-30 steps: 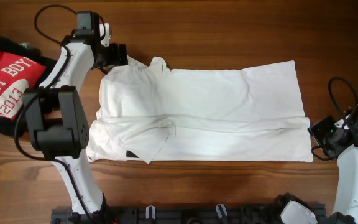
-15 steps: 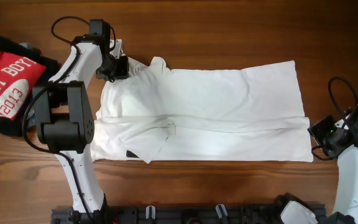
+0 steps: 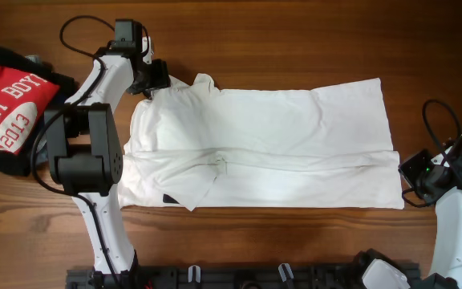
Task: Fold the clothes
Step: 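Release and move the left gripper to the shirt's top-left corner, then move the right gripper to the shirt's top-right corner and grasp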
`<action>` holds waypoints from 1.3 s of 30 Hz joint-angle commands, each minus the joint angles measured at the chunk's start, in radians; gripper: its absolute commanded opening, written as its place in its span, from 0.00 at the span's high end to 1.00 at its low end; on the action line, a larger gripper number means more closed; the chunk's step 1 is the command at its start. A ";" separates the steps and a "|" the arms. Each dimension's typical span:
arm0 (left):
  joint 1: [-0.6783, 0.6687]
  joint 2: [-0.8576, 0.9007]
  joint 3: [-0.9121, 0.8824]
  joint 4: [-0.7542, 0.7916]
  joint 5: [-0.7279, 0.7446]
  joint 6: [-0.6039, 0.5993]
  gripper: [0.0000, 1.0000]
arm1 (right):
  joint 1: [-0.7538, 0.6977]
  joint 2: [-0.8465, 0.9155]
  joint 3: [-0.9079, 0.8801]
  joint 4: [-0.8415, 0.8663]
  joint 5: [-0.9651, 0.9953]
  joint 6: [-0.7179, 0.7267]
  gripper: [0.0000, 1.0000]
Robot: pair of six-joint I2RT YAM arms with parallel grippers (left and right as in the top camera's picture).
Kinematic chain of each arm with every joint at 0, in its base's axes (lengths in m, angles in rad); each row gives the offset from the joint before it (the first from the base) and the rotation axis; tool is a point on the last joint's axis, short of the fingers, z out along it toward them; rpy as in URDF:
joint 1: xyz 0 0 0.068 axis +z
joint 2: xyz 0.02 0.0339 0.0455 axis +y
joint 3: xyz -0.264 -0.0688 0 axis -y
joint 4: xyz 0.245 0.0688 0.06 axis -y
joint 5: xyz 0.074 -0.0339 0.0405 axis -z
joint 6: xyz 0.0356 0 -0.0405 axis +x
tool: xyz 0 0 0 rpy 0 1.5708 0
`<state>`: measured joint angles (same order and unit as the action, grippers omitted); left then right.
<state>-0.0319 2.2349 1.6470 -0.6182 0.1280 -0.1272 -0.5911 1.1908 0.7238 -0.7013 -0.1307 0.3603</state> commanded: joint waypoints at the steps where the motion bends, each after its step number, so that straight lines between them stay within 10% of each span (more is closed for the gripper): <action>1: -0.009 0.053 -0.007 0.008 0.013 -0.016 0.37 | -0.001 -0.010 0.011 0.002 -0.009 -0.017 0.68; 7: -0.018 0.056 -0.007 -0.060 0.032 -0.016 0.96 | -0.001 -0.007 0.011 -0.006 -0.010 -0.018 0.69; 19: 0.014 0.030 -0.006 -0.047 0.072 -0.170 0.96 | 0.158 0.344 0.461 -0.116 -0.051 -0.216 0.47; 25: 0.013 0.030 -0.006 -0.040 0.093 -0.178 0.96 | 0.253 0.700 0.599 0.226 -0.051 -0.303 0.43; 37: 0.011 0.030 -0.007 -0.048 0.104 -0.207 0.96 | 0.367 0.977 0.599 0.559 0.138 -0.230 0.44; 39: 0.011 0.030 -0.007 -0.048 0.104 -0.207 0.96 | 0.367 0.978 0.599 0.558 0.161 -0.226 0.57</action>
<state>-0.0242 2.2459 1.6505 -0.6624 0.2192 -0.3210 -0.2249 2.1235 1.3174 -0.1333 -0.0311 0.1074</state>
